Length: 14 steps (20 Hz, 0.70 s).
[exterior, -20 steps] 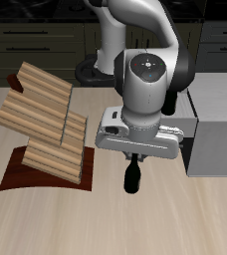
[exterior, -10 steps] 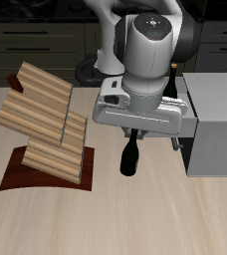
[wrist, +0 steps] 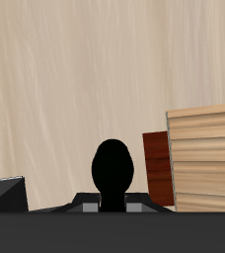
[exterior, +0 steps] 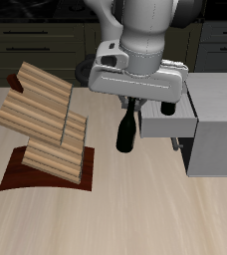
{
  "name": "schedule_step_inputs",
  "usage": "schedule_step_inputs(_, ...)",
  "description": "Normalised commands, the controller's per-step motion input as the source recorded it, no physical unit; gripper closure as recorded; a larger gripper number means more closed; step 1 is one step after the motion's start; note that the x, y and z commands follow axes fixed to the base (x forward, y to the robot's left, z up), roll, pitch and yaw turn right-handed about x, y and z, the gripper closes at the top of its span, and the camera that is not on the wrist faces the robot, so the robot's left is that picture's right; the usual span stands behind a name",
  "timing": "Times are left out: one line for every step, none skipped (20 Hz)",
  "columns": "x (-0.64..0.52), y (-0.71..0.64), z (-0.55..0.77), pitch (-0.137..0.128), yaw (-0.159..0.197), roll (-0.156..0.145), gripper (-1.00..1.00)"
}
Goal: Place the wine bottle from the table into the top drawer
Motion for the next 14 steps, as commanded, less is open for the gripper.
schedule_step_inputs(-0.17,-0.10,0.52,-0.042,0.004,-0.037,1.00)
schedule_step_inputs(-0.34,0.02,0.86,-0.111,0.044,0.021,1.00)
schedule_step_inputs(-0.16,-0.04,0.43,-0.079,0.041,0.011,1.00)
schedule_step_inputs(-0.28,0.00,0.53,-0.017,-0.052,-0.025,1.00)
schedule_step_inputs(-0.35,0.10,0.55,-0.080,0.034,0.045,1.00)
schedule_step_inputs(-0.32,0.07,0.55,-0.073,0.027,0.020,1.00)
schedule_step_inputs(-0.29,0.08,0.51,-0.035,0.021,0.015,1.00)
schedule_step_inputs(-0.15,0.05,0.28,0.053,0.017,-0.011,1.00)
schedule_step_inputs(-0.23,-0.01,0.42,0.079,-0.017,-0.047,1.00)
schedule_step_inputs(-0.38,0.02,0.66,-0.095,0.007,-0.019,1.00)
schedule_step_inputs(-0.27,-0.05,0.48,-0.043,0.019,-0.038,1.00)
schedule_step_inputs(-0.23,-0.01,0.38,-0.031,-0.033,0.010,1.00)
schedule_step_inputs(-0.44,0.06,0.53,-0.135,0.043,0.004,1.00)
schedule_step_inputs(-0.26,0.03,0.33,-0.026,0.018,0.006,1.00)
